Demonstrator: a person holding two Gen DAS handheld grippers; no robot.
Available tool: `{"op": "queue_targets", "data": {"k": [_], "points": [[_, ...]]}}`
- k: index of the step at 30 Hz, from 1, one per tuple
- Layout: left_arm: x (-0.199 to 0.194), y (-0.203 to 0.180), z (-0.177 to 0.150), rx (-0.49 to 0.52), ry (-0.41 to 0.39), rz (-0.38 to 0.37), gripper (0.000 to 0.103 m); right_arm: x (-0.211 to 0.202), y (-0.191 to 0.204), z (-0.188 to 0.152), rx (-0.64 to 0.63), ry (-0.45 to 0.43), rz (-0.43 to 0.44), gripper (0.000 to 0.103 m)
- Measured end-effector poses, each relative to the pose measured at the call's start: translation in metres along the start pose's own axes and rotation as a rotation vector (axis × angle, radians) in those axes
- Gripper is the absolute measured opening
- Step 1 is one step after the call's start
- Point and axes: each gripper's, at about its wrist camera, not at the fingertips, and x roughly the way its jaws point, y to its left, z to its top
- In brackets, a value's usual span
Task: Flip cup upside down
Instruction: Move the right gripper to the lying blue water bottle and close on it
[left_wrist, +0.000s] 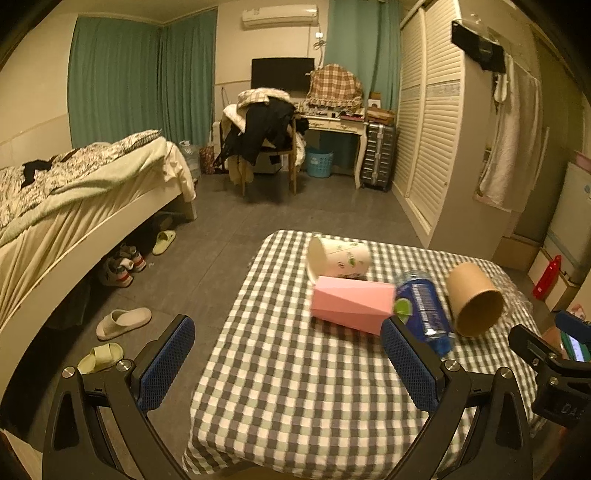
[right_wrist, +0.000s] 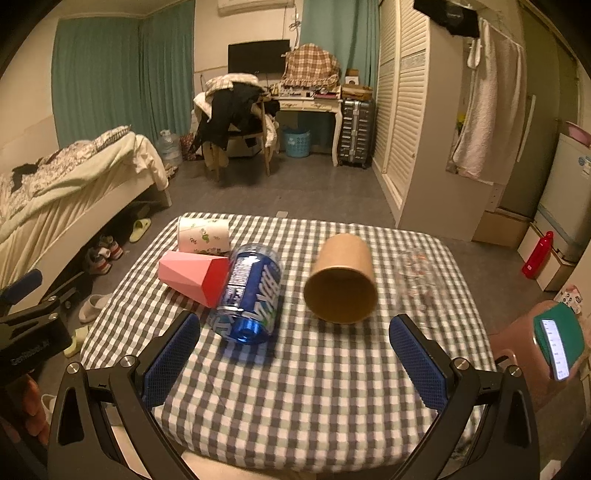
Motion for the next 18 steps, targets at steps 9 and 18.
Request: {"op": "queue_targets", "data": {"k": [9, 18], "points": [[0.041, 0.027, -0.003, -0.02, 0.078, 0.044, 0.103, 0.089, 0.029, 0.001, 0.023, 0.136, 0.04, 0.103], [0.068, 0.043, -0.01, -0.03, 0.14, 0.054, 0.103, 0.153, 0.035, -0.007, 0.027, 0.255, 0.024, 0.079]]}}
